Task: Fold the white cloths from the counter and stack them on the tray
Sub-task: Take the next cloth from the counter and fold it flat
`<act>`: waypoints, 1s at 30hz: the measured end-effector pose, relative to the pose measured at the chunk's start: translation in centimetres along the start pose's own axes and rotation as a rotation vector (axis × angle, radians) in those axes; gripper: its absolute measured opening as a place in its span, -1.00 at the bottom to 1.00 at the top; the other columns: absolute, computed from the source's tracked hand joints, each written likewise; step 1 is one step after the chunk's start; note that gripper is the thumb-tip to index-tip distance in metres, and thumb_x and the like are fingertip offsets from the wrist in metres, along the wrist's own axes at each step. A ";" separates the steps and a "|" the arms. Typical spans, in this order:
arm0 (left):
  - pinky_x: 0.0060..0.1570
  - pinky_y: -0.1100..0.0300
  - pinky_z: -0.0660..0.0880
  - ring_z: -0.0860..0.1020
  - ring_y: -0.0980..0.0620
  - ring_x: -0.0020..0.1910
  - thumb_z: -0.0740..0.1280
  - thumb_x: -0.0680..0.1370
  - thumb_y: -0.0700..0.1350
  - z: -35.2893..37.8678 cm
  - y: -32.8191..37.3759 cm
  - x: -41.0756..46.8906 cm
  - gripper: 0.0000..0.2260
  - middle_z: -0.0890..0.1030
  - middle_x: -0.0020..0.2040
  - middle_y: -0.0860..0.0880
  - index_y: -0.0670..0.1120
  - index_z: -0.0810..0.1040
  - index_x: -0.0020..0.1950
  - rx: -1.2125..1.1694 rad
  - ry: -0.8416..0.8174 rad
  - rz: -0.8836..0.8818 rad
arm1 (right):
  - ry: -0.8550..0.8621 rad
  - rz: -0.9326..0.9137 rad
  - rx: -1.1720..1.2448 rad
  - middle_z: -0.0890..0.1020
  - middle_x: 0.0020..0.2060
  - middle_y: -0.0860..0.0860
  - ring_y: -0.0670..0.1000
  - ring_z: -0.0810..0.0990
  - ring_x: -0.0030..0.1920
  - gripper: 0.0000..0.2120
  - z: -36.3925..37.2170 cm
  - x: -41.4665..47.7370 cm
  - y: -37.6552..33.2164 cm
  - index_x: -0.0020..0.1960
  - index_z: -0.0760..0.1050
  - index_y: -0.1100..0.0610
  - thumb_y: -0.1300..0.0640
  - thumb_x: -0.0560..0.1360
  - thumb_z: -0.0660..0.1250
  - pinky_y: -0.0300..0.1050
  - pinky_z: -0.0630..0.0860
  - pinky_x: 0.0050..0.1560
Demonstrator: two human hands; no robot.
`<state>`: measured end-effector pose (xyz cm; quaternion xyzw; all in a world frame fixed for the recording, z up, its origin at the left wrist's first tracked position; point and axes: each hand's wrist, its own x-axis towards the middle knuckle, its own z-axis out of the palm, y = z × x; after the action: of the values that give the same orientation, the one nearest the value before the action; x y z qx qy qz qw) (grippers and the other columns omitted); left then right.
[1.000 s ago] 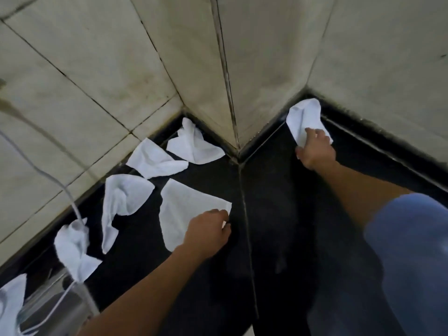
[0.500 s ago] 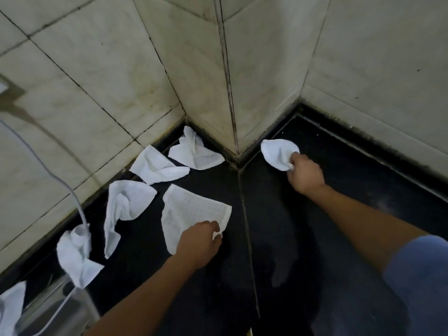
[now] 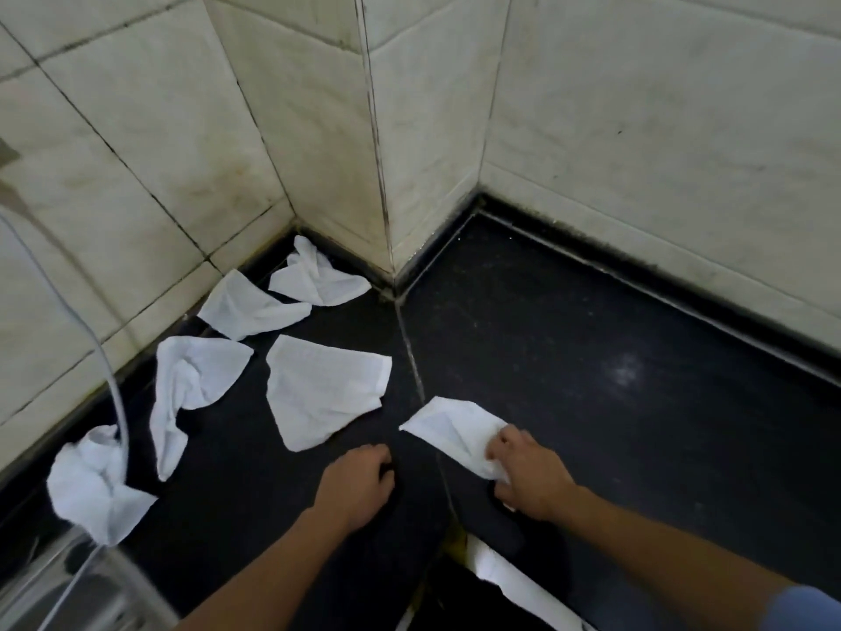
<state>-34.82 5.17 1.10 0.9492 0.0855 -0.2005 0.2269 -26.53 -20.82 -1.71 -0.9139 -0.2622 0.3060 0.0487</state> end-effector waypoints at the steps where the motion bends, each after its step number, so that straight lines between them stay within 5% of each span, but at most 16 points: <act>1: -0.12 0.15 0.46 0.54 0.03 -0.07 0.28 0.53 -0.02 0.6 0.1 0.1 -0.85 0.57 -0.06 0.02 -0.04 0.51 0.03 -0.041 -0.013 -0.014 | -0.005 0.006 0.038 0.29 0.31 -0.06 0.02 0.33 0.31 -0.51 0.0 -0.6 0.1 0.32 0.35 -0.04 -0.11 0.42 0.28 -0.05 0.46 0.18; 8: -0.10 0.09 0.56 0.61 -0.03 -0.19 0.41 0.47 0.00 3.3 2.1 2.3 -0.70 0.62 -0.19 -0.03 -0.10 0.52 0.12 -0.434 -0.003 -0.344 | 0.230 0.204 0.259 0.49 0.21 -0.03 0.00 0.54 0.11 -0.63 -2.2 -1.3 1.0 0.29 0.44 0.00 -0.12 0.54 0.24 -0.11 0.46 0.05; 12: -0.17 -0.04 0.62 0.65 -0.08 -0.33 0.42 0.43 0.09 3.9 3.1 4.8 -0.66 0.63 -0.16 -0.12 -0.10 0.46 0.04 -0.564 0.049 -0.488 | 0.129 0.311 0.259 0.58 0.06 -0.03 0.05 0.59 0.05 -0.59 -1.7 0.9 0.4 0.20 0.41 0.02 -0.17 0.45 0.32 -0.07 0.50 -0.01; 16: -0.22 -0.02 0.63 0.62 -0.05 -0.49 0.36 0.42 0.02 3.1 4.6 7.6 -0.79 0.63 -0.23 -0.11 -0.09 0.47 -0.09 -0.642 0.119 -0.587 | 0.050 0.271 0.361 0.61 -0.14 -0.01 0.03 0.60 -0.11 -0.86 -0.4 1.1 0.5 -0.13 0.45 0.01 -0.03 0.43 0.34 -0.09 0.53 -0.13; 24: -0.28 0.15 0.40 0.52 -0.05 -0.24 0.40 0.39 -0.12 1.5 5.5 9.3 -0.92 0.53 -0.19 -0.05 -0.07 0.51 -0.24 -0.311 0.181 -0.366 | 0.297 0.312 0.685 0.59 -0.23 -0.02 0.01 0.58 -0.19 -0.89 -6.3 2.3 5.8 -0.15 0.46 0.00 0.12 0.41 0.40 -0.12 0.49 -0.20; 30: -0.13 0.04 0.53 0.60 -0.10 -0.21 0.40 0.43 -0.19 0.1 4.7 11.6 -0.93 0.62 -0.25 -0.10 -0.13 0.53 -0.13 -0.489 0.268 -0.370 | 0.329 0.372 0.632 0.61 0.00 0.09 0.12 0.59 0.03 -0.82 -9.2 9.5 8.5 0.03 0.48 0.04 0.07 0.46 0.39 -0.07 0.50 -0.01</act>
<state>-23.12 1.85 -1.98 0.8529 0.3312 -0.0854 0.3945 -10.90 -22.59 -1.42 -0.9225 0.0259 0.2248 0.3126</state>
